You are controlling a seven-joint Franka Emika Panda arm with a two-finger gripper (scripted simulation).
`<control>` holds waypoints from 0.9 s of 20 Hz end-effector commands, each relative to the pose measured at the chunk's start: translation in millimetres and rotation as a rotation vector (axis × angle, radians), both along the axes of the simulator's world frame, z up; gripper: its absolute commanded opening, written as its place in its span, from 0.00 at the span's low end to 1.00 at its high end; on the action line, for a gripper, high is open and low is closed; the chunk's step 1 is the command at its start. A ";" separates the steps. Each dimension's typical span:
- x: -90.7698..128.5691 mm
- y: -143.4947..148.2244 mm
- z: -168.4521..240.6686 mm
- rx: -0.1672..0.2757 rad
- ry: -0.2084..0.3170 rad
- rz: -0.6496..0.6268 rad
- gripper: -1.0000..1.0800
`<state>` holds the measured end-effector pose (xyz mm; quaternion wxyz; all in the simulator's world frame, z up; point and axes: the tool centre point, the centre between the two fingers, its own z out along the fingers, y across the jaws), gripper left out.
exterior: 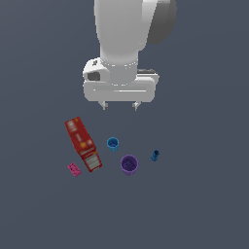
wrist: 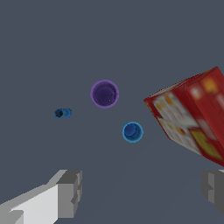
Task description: Pick up a designated object from a clutter of objects.
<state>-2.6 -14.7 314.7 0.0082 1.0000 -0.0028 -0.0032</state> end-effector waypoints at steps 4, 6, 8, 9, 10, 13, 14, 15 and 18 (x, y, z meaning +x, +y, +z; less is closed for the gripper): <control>-1.7 -4.3 -4.4 -0.001 0.011 -0.005 0.62; -4.4 -9.9 -9.7 -0.003 0.026 -0.011 0.62; -5.8 -12.2 -11.6 -0.004 0.033 -0.015 0.62; -5.8 -12.0 -11.3 -0.003 0.032 -0.015 0.62; -5.3 -11.6 -11.3 -0.003 0.031 -0.014 0.62; -2.8 -11.5 -13.9 -0.003 0.031 -0.007 0.62; -1.3 -11.5 -15.6 -0.004 0.030 -0.003 0.62; 0.6 -11.3 -17.5 -0.004 0.030 0.001 0.62; 8.0 -10.8 -25.4 -0.004 0.028 0.020 0.62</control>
